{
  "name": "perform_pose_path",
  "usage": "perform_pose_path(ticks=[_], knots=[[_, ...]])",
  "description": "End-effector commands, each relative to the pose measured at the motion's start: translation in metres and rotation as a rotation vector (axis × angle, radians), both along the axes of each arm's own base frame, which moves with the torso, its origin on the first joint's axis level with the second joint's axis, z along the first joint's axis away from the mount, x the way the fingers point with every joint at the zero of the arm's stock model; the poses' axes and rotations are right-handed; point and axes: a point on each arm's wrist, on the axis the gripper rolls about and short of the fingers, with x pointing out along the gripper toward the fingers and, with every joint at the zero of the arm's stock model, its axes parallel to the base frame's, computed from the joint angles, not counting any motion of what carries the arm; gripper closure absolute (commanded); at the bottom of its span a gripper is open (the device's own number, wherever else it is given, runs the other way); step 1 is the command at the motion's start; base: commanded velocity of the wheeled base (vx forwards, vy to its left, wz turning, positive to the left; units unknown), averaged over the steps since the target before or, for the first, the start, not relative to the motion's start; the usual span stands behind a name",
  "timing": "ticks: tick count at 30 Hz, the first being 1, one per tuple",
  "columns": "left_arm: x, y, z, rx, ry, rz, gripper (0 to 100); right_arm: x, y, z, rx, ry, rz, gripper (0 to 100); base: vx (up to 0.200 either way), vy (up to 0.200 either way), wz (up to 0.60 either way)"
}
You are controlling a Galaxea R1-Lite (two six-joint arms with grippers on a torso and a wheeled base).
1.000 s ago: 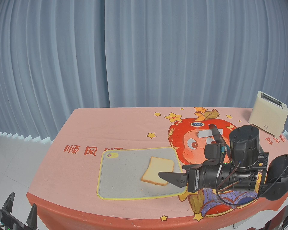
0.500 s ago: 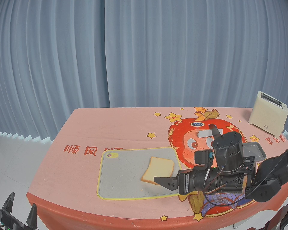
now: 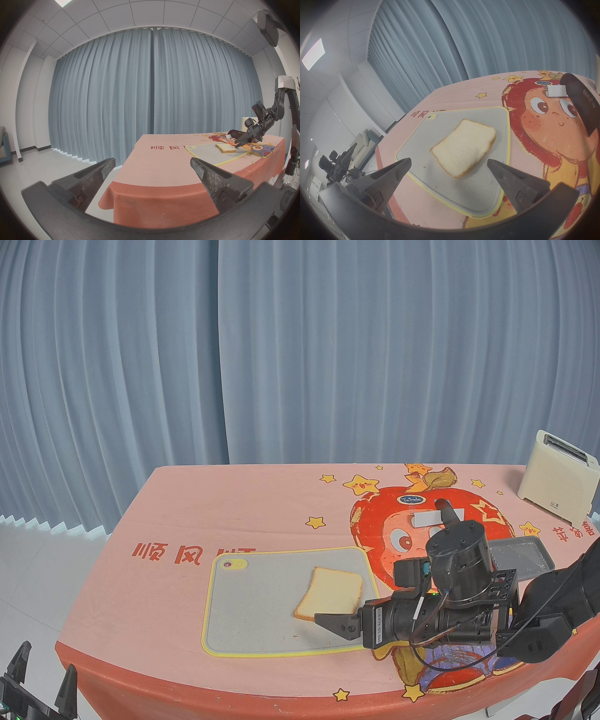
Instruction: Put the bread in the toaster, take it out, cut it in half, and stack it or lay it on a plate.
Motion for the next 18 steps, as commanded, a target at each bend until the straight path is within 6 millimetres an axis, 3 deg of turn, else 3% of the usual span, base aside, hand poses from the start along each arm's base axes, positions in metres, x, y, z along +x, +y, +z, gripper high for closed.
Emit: perform_pose_path(ticks=[1, 18], knots=[[0.001, 0.000, -0.005, 0.000, 0.019, 0.000, 0, 0.002, 0.004, -0.005, -0.009, 0.008, 0.003, 0, 0.000, 0.000, 0.00], [0.001, 0.000, -0.005, 0.000, 0.019, 0.000, 0, 0.004, 0.026, -0.008, 0.004, 0.001, 0.041, 0, 0.000, 0.000, 0.00]])
